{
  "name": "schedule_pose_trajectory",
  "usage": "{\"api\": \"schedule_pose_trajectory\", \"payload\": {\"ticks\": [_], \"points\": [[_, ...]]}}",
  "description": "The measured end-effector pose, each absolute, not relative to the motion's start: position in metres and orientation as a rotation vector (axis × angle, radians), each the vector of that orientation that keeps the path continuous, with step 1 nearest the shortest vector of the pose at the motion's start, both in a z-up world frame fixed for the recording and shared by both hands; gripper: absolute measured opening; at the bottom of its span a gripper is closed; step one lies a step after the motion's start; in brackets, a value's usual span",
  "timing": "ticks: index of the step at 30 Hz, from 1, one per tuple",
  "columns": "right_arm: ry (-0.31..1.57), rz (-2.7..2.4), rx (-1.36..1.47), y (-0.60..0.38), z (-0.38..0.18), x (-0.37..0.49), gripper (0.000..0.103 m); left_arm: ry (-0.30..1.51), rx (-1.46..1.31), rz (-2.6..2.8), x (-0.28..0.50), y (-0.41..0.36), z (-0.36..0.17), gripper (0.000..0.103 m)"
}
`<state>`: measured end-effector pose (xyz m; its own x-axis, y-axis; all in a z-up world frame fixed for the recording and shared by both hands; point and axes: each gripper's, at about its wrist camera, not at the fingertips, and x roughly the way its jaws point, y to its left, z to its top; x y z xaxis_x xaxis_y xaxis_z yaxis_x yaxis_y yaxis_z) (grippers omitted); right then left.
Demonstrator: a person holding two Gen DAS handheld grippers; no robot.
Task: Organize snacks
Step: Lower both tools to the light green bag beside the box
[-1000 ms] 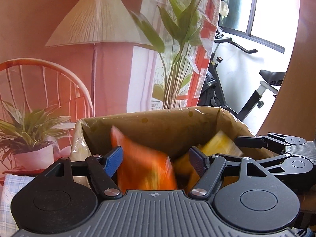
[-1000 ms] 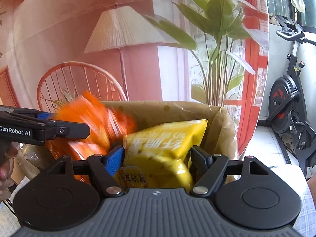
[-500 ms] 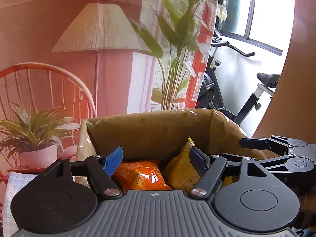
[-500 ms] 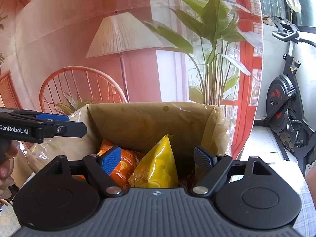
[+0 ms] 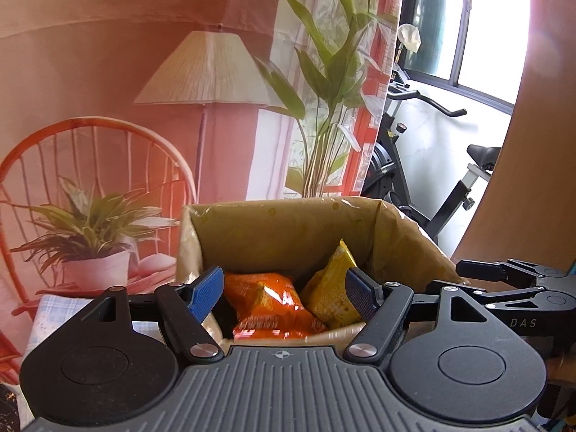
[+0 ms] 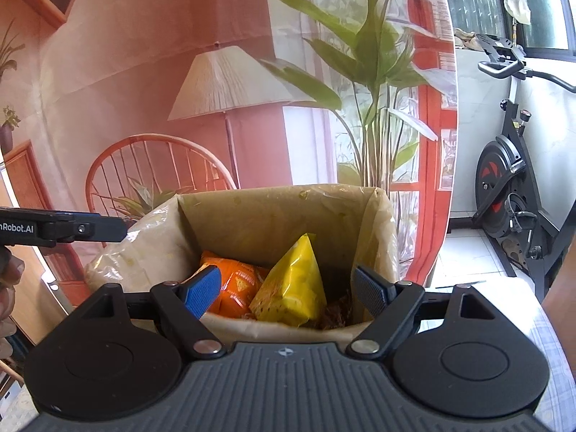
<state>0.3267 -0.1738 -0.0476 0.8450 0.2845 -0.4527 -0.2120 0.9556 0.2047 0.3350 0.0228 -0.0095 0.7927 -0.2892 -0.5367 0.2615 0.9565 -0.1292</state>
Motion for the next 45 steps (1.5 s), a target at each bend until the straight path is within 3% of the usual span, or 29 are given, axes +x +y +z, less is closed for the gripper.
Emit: {"api": "schedule_pose_trajectory", "payload": {"ticks": [10, 20, 45], "points": [[0.518, 0.273, 0.196, -0.165, -0.062, 0.283, 0.083, 0.612, -0.052, -0.267, 0.289, 0.048, -0.016, 0.077], [0.607, 0.305, 0.233, -0.138, -0.101, 0.258, 0.083, 0.693, -0.065, -0.281, 0.255, 0.082, -0.059, 0.077], [0.835, 0.39, 0.218, -0.075, -0.165, 0.261, 0.083, 0.861, -0.211, -0.372, 0.254, 0.11, -0.161, 0.077]]}}
